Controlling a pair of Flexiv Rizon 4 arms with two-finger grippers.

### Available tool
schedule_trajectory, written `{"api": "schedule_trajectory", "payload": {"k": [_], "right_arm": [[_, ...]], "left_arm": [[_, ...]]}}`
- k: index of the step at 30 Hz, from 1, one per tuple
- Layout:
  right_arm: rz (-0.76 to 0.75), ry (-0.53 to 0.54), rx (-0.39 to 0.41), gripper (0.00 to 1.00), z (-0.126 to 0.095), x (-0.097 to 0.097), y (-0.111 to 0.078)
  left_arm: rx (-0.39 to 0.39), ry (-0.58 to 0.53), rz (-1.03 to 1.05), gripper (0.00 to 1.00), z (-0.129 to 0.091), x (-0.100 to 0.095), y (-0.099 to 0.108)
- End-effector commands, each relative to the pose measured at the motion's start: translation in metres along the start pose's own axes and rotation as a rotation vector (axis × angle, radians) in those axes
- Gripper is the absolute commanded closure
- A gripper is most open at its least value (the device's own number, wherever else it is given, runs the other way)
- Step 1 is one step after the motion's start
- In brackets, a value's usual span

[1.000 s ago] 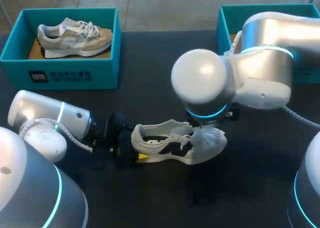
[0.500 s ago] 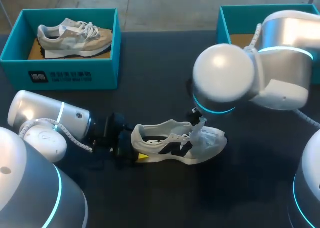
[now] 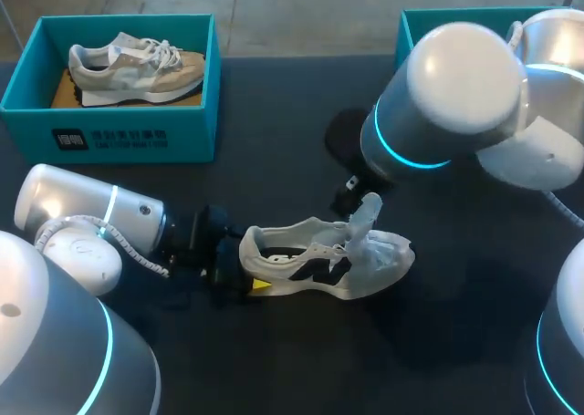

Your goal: Take the shoe out of the shoebox, open the shoe tongue, remove and reinsert the insole, then place the shoe into the shoebox

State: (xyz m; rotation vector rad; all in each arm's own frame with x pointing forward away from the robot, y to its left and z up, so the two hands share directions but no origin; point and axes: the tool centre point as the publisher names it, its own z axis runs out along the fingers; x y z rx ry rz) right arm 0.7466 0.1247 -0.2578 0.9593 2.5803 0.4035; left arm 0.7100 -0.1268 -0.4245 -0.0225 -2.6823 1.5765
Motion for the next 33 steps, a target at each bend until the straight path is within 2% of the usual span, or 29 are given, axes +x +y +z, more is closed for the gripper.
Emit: {"api": "schedule_trajectory", "payload": {"k": [1,8,9,10,11,12,13,22,27,33], "right_arm": [[-0.033,0.015,0.023,0.0,0.006,0.01,0.019],[-0.167,0.073,-0.004,0.0,0.007,0.035,0.045],[-0.203,0.084,-0.011,0.05,0.007,0.039,0.048],[-0.234,0.097,-0.018,0.52,0.006,0.043,0.052],[-0.257,0.103,-0.022,0.65,0.006,0.046,0.056],[-0.283,0.111,-0.017,0.91,0.006,0.049,0.059],[-0.308,0.115,-0.01,1.0,0.006,0.051,0.061],[-0.431,0.136,0.07,1.0,0.013,0.067,0.068],[-0.464,0.177,0.085,1.0,0.022,0.078,0.065],[-0.525,0.262,0.141,1.0,0.039,0.095,0.056]], "left_arm": [[-0.003,0.0,0.0,1.0,0.0,0.001,0.002],[-0.003,0.0,0.0,1.0,0.0,0.001,0.002],[-0.003,0.0,0.0,1.0,0.0,0.001,0.002],[-0.003,0.0,0.0,1.0,0.0,0.001,0.002],[-0.003,0.0,0.0,1.0,0.0,0.001,0.002],[-0.003,0.0,0.0,1.0,0.0,0.001,0.002],[-0.003,0.0,0.0,1.0,0.0,0.001,0.002],[-0.003,0.0,0.0,1.0,0.0,0.001,0.002],[-0.003,0.0,0.0,1.0,0.0,0.001,0.002],[-0.003,0.0,0.0,1.0,0.0,0.001,0.002]]}}
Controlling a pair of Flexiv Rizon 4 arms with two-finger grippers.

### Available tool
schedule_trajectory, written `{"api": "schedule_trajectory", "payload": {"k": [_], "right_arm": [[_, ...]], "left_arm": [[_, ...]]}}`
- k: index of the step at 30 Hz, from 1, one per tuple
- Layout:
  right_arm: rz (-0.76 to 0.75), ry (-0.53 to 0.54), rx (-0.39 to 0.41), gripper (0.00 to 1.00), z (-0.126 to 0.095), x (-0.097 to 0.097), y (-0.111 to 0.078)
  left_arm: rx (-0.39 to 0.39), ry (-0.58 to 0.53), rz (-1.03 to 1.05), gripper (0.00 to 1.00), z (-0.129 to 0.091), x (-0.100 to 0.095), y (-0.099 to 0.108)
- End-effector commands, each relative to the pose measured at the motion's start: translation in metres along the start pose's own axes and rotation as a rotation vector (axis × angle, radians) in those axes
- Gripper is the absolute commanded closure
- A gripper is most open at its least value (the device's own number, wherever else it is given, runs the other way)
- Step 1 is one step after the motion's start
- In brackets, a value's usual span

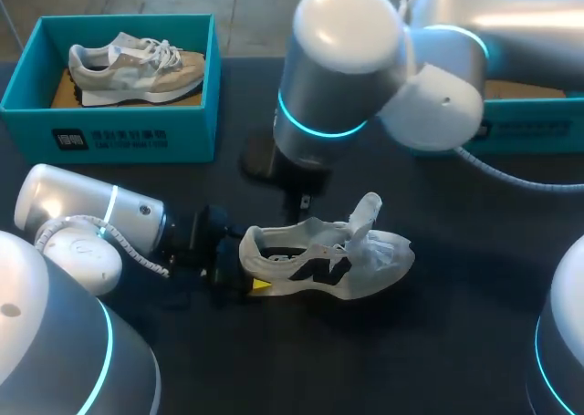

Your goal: Take the shoe out of the shoebox, open the shoe tongue, remove and reinsert the insole, then place the shoe into the shoebox

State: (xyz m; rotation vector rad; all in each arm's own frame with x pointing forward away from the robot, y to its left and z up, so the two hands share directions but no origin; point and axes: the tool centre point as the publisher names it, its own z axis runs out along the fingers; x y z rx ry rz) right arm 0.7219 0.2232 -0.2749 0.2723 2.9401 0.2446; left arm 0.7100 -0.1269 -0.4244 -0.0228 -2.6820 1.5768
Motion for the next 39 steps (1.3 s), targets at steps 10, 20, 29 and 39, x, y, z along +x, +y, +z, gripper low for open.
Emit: {"api": "schedule_trajectory", "payload": {"k": [10,20,29,39], "right_arm": [[-0.002,0.078,0.018,1.0,0.031,0.004,0.009],[-0.002,0.078,0.018,1.0,0.031,0.004,0.009],[-0.065,0.096,0.083,1.0,0.032,0.002,0.004],[-0.17,0.114,0.167,1.0,0.033,0.001,-0.01]], "left_arm": [[-0.003,0.0,0.0,1.0,0.0,0.001,0.002],[-0.003,0.0,0.0,1.0,0.0,0.001,0.002],[-0.003,0.0,0.0,1.0,0.0,0.001,0.002],[-0.003,0.0,0.0,1.0,0.0,0.001,0.002]]}}
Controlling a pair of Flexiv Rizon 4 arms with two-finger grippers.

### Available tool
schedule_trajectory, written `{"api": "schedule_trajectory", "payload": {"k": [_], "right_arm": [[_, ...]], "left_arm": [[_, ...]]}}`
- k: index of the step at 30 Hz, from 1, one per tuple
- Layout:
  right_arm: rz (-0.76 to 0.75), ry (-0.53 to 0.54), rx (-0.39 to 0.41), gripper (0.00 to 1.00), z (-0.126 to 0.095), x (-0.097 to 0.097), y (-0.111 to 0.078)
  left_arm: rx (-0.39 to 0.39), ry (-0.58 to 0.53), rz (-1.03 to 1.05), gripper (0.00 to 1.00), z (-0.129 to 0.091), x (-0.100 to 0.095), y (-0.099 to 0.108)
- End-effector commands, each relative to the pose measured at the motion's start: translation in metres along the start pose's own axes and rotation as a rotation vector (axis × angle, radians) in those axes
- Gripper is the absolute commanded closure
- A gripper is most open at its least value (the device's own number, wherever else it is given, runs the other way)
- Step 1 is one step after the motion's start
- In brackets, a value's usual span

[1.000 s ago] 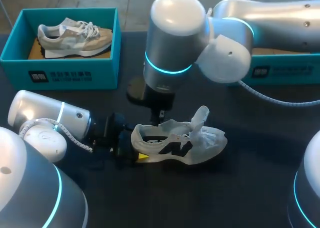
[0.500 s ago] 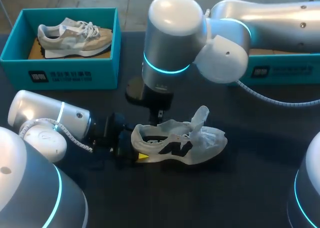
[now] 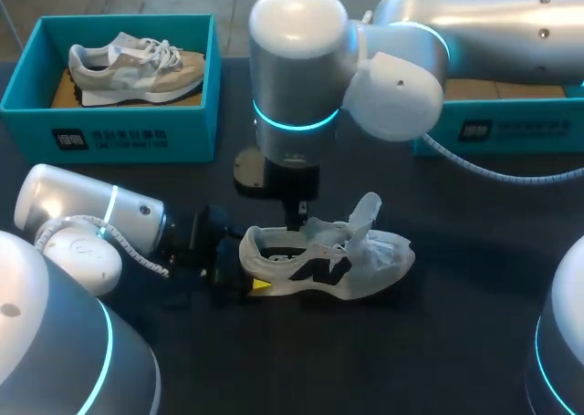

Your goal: Take the shoe out of the shoebox, open the shoe tongue, remove and reinsert the insole, then place the shoe into the shoebox

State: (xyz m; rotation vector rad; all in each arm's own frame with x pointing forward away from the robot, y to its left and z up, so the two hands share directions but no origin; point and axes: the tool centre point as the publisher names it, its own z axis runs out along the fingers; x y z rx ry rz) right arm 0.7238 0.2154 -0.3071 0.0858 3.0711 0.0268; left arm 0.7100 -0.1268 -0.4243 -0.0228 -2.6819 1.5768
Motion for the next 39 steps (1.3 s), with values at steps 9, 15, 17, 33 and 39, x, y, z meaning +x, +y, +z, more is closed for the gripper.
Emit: {"api": "schedule_trajectory", "payload": {"k": [9,15,17,33,39], "right_arm": [[-0.062,0.045,0.104,1.0,0.022,0.002,-0.005],[-0.062,0.06,0.108,1.0,0.037,0.0,-0.008],[-0.056,0.076,0.125,1.0,0.043,-0.001,-0.01],[-0.031,0.101,0.138,1.0,0.062,0.016,-0.028],[-0.027,0.069,0.136,0.99,0.069,0.013,-0.029]], "left_arm": [[-0.003,0.0,0.0,1.0,0.0,0.001,0.002],[-0.003,0.0,0.0,1.0,0.0,0.001,0.002],[-0.003,0.0,0.0,1.0,0.0,0.001,0.002],[-0.003,0.0,0.0,1.0,0.0,0.001,0.002],[-0.003,0.0,0.0,1.0,0.0,0.001,0.002]]}}
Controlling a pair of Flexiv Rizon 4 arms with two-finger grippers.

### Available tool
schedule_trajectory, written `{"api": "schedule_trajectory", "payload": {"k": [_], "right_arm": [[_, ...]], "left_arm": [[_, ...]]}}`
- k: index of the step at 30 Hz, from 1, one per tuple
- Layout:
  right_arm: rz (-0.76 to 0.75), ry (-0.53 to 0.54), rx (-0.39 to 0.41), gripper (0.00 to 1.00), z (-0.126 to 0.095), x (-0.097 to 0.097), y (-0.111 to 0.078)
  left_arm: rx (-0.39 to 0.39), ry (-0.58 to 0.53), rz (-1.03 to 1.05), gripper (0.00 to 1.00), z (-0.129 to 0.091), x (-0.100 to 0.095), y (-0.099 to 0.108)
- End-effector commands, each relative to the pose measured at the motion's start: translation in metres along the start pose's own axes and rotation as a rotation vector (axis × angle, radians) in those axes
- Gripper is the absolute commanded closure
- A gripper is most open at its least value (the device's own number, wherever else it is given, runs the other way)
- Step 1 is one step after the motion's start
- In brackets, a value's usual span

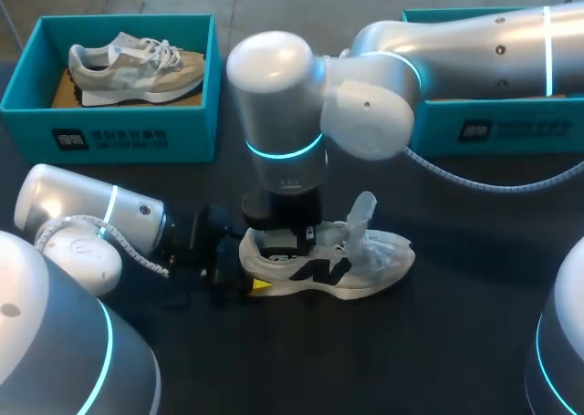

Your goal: Take the shoe out of the shoebox, open the shoe tongue, remove and reinsert the insole, then place the shoe into the shoebox

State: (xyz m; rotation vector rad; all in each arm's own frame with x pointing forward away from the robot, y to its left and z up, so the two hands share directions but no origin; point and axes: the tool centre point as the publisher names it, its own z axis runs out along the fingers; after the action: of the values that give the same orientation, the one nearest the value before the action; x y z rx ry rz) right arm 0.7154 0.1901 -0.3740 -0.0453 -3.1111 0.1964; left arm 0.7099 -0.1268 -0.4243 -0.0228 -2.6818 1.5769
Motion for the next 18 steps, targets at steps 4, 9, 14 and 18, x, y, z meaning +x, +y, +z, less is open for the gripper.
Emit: {"api": "schedule_trajectory", "payload": {"k": [4,9,14,18], "right_arm": [[0.017,-0.045,-0.005,0.82,0.005,-0.004,-0.002],[0.03,-0.058,-0.007,0.8,0.008,-0.006,-0.002],[0.03,-0.072,-0.007,0.78,0.011,-0.009,-0.001],[0.03,-0.086,-0.009,0.68,0.013,-0.012,0.001]], "left_arm": [[-0.004,0.0,0.0,1.0,0.0,0.001,0.002],[-0.004,0.0,0.0,1.0,0.0,0.001,0.002],[-0.004,0.0,0.0,1.0,0.0,0.001,0.002],[-0.004,0.0,0.0,1.0,0.0,0.001,0.002]]}}
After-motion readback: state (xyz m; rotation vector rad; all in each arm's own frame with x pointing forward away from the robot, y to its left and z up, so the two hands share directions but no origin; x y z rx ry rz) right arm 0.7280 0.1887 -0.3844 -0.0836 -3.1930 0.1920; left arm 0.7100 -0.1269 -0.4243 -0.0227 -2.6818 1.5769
